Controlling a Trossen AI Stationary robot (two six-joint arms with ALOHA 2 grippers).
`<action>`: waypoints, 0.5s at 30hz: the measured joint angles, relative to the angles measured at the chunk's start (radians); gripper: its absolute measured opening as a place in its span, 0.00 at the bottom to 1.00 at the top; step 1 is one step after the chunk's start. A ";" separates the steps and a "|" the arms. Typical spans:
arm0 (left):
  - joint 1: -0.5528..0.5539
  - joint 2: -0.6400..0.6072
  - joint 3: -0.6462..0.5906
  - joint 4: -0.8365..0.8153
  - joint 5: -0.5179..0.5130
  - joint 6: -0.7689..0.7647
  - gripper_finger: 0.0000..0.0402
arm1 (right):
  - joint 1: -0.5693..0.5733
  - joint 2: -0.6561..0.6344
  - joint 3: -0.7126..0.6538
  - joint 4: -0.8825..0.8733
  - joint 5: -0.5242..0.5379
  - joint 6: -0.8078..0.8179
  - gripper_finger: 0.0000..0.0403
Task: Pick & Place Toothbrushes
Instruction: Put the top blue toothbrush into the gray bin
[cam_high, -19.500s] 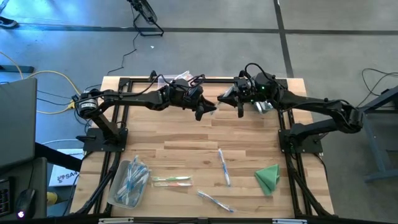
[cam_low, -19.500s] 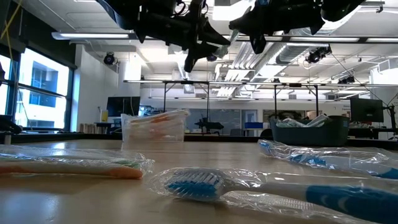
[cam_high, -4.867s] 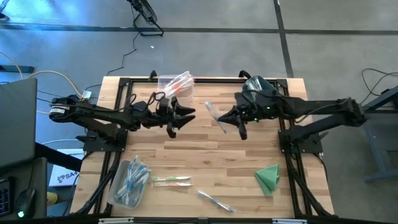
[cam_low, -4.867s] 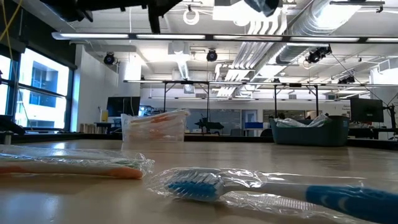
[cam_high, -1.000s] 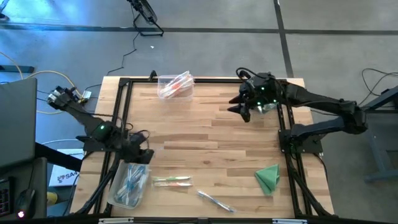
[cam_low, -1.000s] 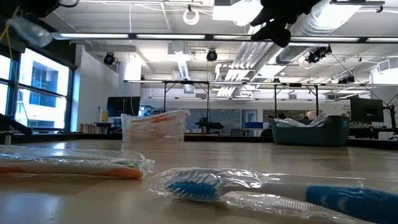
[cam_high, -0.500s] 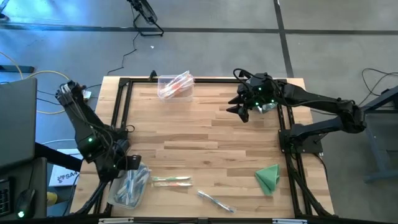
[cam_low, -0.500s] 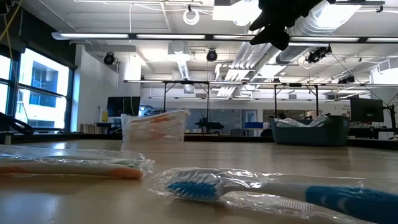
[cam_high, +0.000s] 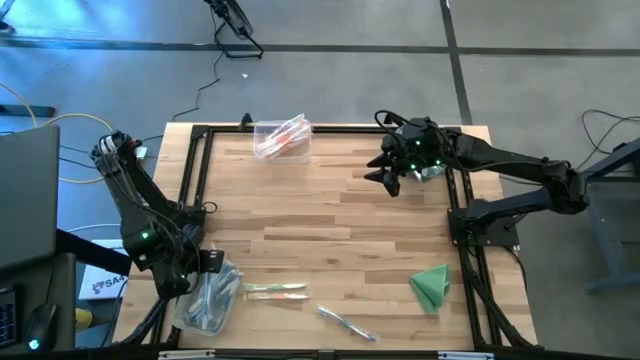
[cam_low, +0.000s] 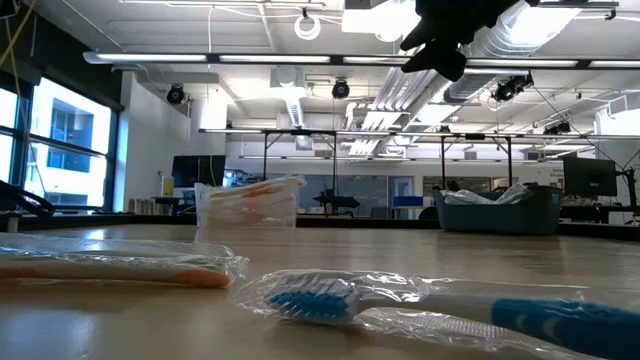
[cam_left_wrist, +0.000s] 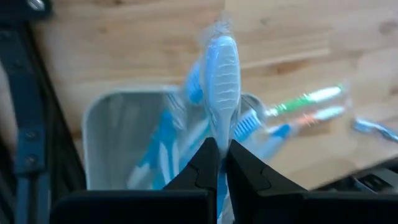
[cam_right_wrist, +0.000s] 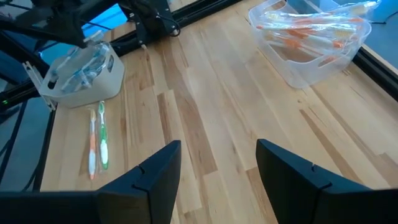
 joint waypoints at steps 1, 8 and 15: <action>0.000 0.006 0.000 -0.011 0.000 -0.002 0.02 | 0.000 0.000 0.000 0.000 0.000 0.001 0.50; 0.000 0.046 0.000 -0.116 0.013 0.003 0.02 | 0.000 0.000 0.000 0.000 0.049 0.065 0.50; 0.000 0.094 0.000 -0.154 0.095 0.007 0.02 | 0.000 0.000 0.000 0.000 0.053 0.121 0.50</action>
